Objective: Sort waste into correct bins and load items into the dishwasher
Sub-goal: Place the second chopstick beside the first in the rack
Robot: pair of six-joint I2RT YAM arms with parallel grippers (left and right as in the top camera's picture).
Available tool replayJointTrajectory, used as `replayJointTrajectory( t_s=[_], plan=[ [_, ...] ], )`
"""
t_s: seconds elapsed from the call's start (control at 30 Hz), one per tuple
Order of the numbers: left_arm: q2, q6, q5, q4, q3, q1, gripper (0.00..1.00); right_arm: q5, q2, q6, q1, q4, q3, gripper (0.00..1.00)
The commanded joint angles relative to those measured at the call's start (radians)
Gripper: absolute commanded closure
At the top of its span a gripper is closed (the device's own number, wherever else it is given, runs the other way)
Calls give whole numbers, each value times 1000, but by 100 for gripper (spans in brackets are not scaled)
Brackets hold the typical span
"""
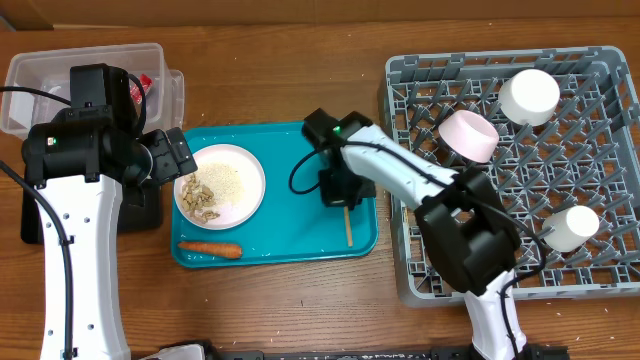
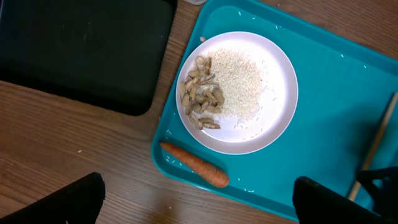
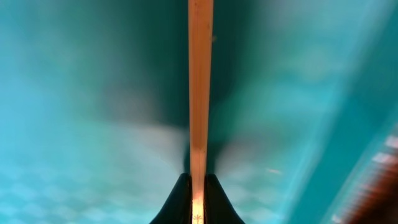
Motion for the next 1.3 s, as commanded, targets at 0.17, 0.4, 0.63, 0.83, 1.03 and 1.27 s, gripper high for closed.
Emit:
replayJointTrajectory(
  t_s=[0.17,0.4,0.63,0.83,1.03,1.27],
  plan=[
    [5,-14,5,0,-4,5,2,93,-351,-163,-137,-99,52,96],
    [5,-14,31,1,-4,5,2,90,-406,-277,-253,-235,31,96],
    [5,-14,31,0,-4,5,2,109,-406,-288,-262,-168,-110,94],
    [5,-14,31,0,-4,5,1,136,-406,-288,-262,-75,-219,94],
    [5,-14,31,-1,-4,5,1,142,-406,-288,-262,-83,-219,67],
    [5,-14,41,-2,-4,5,0,206,-513,-199,-288,-103,-164,64]
  ],
)
